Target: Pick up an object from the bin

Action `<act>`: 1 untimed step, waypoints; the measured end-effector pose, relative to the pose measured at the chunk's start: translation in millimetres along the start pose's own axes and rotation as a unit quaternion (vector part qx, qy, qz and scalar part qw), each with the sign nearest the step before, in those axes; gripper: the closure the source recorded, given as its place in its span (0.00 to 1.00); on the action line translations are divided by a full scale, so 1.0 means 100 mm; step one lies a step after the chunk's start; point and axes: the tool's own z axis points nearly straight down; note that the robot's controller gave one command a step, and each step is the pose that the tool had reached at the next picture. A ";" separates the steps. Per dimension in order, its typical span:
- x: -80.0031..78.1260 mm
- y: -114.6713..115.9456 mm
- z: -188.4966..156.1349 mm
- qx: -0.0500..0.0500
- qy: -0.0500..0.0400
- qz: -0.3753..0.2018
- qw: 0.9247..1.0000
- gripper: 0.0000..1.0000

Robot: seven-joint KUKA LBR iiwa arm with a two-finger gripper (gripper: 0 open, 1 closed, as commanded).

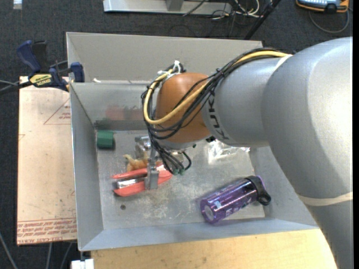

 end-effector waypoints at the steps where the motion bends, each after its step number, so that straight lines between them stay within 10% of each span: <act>1: 0.00 0.00 0.00 0.000 0.000 0.000 1.000 1.00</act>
Offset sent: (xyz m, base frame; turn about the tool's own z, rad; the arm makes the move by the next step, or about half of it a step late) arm 0.0000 0.0000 0.0000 0.0000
